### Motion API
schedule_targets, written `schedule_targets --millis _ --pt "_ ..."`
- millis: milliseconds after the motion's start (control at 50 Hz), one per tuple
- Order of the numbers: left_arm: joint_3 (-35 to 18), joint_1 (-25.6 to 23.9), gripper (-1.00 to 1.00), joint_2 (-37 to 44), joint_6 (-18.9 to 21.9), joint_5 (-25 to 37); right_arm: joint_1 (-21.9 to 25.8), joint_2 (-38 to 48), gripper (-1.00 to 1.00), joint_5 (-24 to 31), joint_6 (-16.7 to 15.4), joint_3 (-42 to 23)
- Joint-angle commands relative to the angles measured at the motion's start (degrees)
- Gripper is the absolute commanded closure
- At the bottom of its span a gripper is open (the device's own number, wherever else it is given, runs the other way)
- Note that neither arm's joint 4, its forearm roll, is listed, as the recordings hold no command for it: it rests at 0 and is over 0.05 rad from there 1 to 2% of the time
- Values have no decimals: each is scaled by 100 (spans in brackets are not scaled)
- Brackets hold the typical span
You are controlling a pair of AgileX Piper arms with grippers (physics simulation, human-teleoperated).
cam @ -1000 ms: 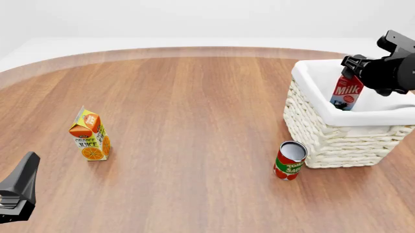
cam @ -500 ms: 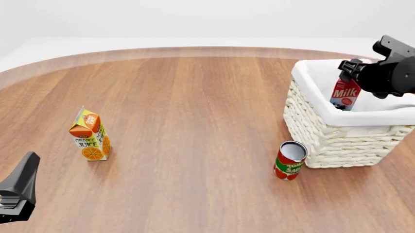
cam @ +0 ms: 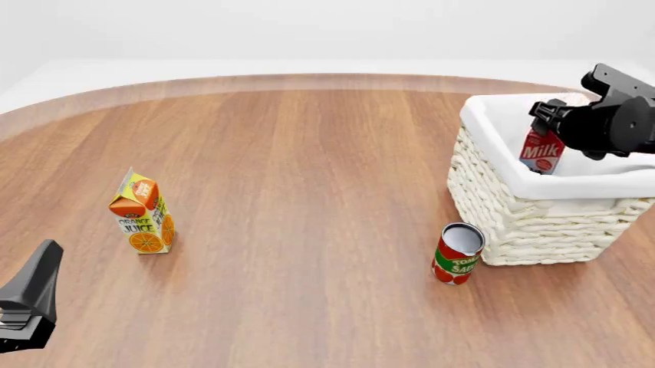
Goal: Pick the milk and place it in the basket.
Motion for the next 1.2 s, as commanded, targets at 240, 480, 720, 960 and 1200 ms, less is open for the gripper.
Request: schedule_targets --millis 240,480,720,960,1200 --pt "0 0 -100 0 0 0 -5 115 100 -161 49 -100" --pt "0 0 -100 0 0 0 122 58 -100 -66 85 -224" --pt "0 0 -100 0 0 0 120 36 -100 -58 79 -214" --pt "0 0 -100 0 0 0 151 8 -100 -19 91 -236" --pt "0 0 -100 0 0 0 184 -805 -100 229 351 -128"
